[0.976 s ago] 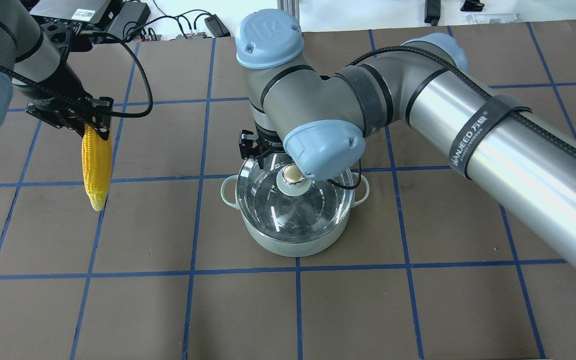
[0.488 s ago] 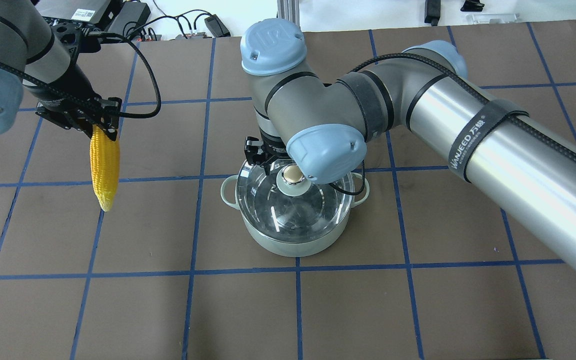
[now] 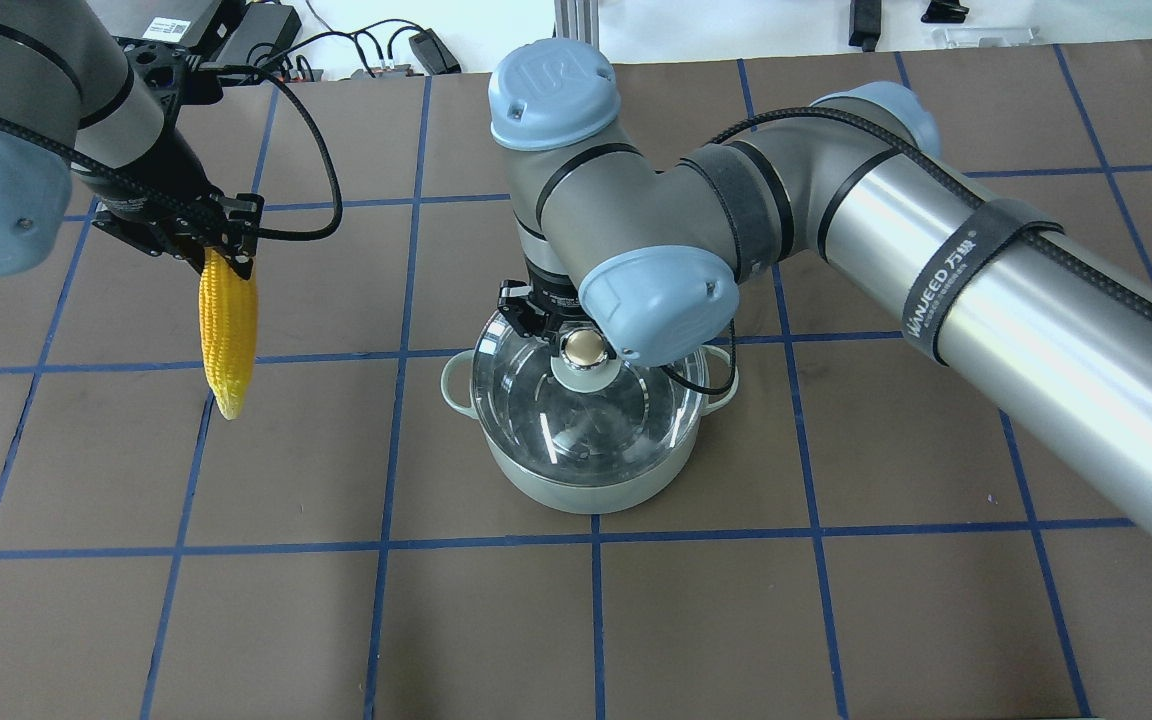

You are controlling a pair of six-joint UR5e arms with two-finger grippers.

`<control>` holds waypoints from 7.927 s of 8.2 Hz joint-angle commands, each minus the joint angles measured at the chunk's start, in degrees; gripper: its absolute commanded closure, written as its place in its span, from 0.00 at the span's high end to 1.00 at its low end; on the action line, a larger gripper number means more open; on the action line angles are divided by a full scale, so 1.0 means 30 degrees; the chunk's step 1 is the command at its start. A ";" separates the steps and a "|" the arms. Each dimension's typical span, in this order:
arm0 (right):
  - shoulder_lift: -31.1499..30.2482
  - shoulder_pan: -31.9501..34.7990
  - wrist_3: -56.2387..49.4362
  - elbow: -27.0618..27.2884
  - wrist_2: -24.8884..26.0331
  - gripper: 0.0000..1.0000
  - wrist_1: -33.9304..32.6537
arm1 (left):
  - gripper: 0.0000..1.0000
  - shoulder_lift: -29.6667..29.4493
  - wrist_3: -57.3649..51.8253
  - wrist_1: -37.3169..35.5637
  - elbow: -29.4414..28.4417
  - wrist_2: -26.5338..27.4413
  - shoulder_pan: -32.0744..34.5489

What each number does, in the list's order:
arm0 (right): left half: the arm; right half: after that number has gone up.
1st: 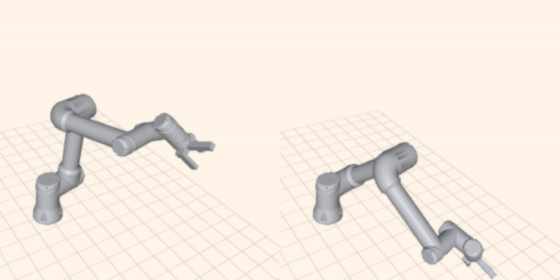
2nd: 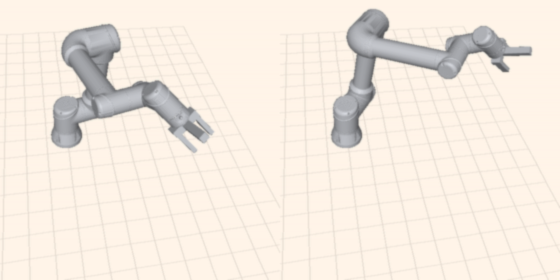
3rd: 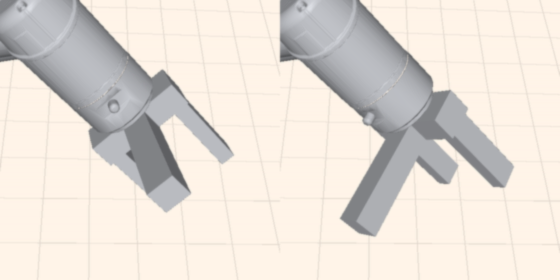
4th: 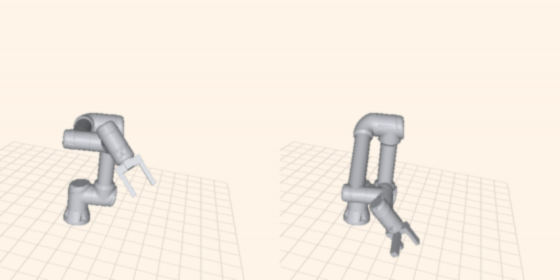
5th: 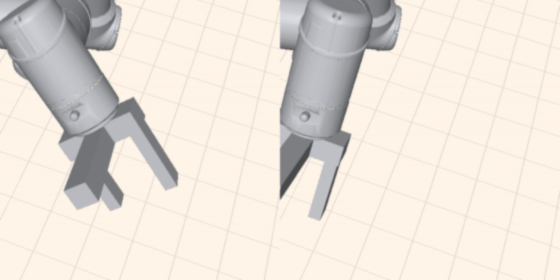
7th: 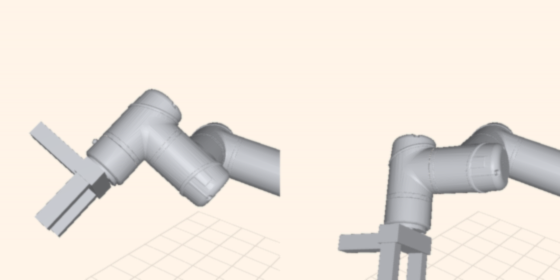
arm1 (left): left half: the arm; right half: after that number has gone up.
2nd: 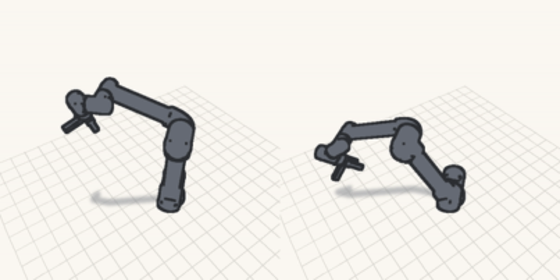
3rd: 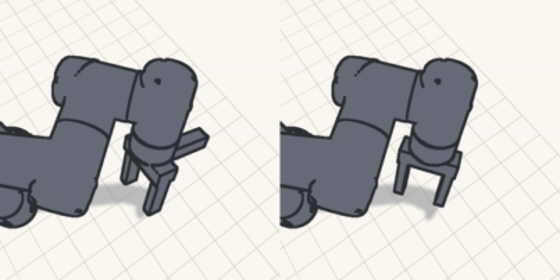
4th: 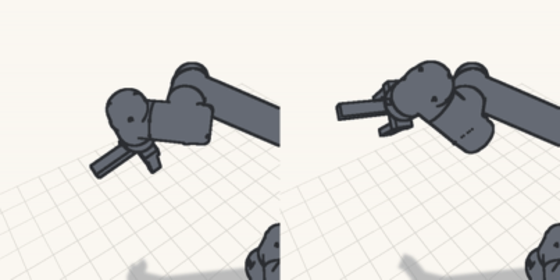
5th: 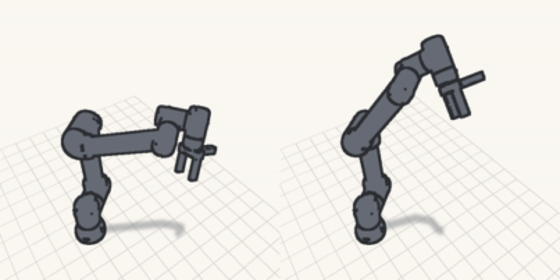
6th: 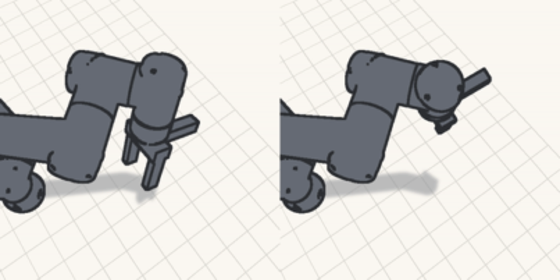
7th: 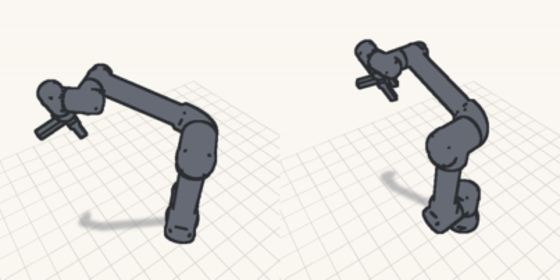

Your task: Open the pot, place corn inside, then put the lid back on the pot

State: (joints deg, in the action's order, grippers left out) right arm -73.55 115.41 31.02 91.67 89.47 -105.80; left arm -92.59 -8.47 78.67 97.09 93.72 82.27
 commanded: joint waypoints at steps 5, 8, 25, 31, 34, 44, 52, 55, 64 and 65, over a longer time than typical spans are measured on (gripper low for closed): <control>-0.0354 -0.0441 -0.0056 -0.0379 -0.0056 0.40 0.0402 | 0.00 -0.0016 0.2472 0.0257 -0.0078 -0.1359 0.2865; -0.2344 -0.1465 -0.1225 -0.0880 -0.0057 0.40 0.1957 | 0.00 -0.0074 0.2325 0.2003 -0.0048 -0.1620 0.3336; -0.3901 -0.8999 -1.0927 -0.1261 -0.0027 0.41 0.4360 | 0.20 -0.5229 0.3321 -0.1498 -0.1863 -0.5197 0.8963; -0.3961 -0.8999 -1.0956 -0.1319 -0.0057 0.40 0.4624 | 1.00 -0.5552 0.2971 0.0397 -0.4582 -0.2126 0.8818; -0.4077 -0.8999 -1.0956 -0.1291 -0.0056 0.40 0.4741 | 1.00 -0.5494 0.2442 0.1341 -0.6431 -0.0919 0.6719; -0.3843 -0.8737 -0.9996 -0.1319 -0.0056 0.40 0.4594 | 1.00 -0.2657 0.0332 0.2777 -0.6377 -0.0773 0.1874; -0.1209 -0.1060 -0.1053 -0.1613 -0.0027 0.40 0.2456 | 1.00 -0.2477 0.0478 0.2486 -0.5996 -0.0274 0.1903; -0.0563 -0.0476 -0.0674 -0.1496 -0.0115 0.40 0.2397 | 1.00 -0.2506 0.0537 0.2370 -0.5820 -0.0274 0.2019; 0.0229 -0.0122 -0.0438 -0.1145 -0.0173 0.39 0.1518 | 1.00 -0.2389 0.0479 0.2135 -0.5410 -0.0274 0.2049; 0.0259 -0.0122 -0.0467 -0.1144 -0.0087 0.39 0.1518 | 1.00 -0.2302 0.0479 0.2106 -0.5177 -0.0274 0.2049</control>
State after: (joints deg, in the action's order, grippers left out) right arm -73.06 115.05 29.70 88.08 89.07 -101.13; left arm -99.77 -7.01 85.08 80.87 92.85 88.42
